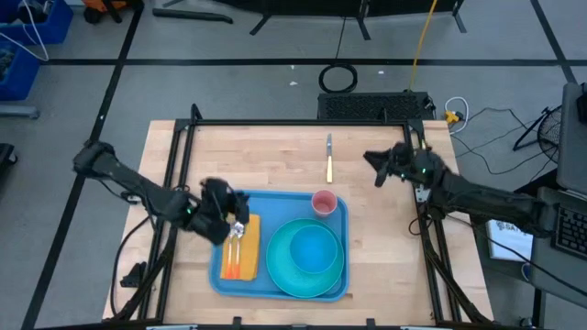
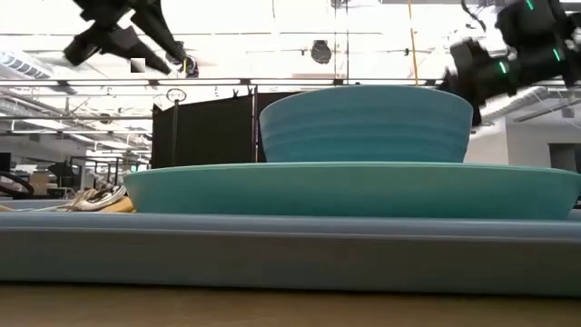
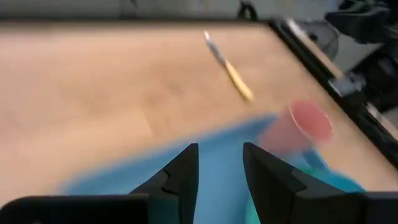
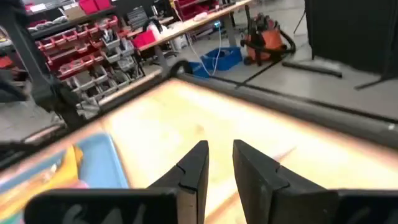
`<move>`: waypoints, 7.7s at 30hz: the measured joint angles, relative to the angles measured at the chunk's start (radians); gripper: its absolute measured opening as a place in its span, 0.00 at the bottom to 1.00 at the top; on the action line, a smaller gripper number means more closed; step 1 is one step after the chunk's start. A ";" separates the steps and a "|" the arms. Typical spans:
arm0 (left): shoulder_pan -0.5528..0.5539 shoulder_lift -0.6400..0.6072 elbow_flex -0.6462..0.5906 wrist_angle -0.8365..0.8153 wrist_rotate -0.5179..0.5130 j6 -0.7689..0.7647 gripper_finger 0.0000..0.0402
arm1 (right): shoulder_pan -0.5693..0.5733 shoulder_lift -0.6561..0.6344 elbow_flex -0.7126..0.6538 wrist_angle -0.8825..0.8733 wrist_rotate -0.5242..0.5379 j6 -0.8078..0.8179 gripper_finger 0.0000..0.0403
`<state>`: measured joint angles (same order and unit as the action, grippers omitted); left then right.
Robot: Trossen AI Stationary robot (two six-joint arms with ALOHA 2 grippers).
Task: Set up tray
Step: Put the yellow knife on the yellow napkin to the right of the orange spoon
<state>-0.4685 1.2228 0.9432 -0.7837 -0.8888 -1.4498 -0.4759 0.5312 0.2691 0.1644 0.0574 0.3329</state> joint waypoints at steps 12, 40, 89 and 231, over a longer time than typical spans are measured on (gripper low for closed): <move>0.251 -0.106 -0.001 0.000 -0.282 0.436 0.32 | 0.009 0.770 0.779 -0.689 0.071 -0.347 0.16; 0.329 -0.443 -0.405 0.724 0.102 1.354 0.32 | -0.038 1.452 1.505 -1.340 0.092 0.018 0.16; 0.574 -0.601 -0.721 1.088 0.627 1.399 0.32 | -0.002 1.443 1.069 -0.884 -0.204 0.549 0.50; 0.624 -0.607 -0.721 0.997 0.656 1.260 0.32 | 0.695 1.410 1.325 -0.534 0.502 0.150 0.15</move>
<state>0.1551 0.6158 0.2226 0.2136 -0.2333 -0.1902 0.2190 1.9408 1.5940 -0.3694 0.5589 0.4833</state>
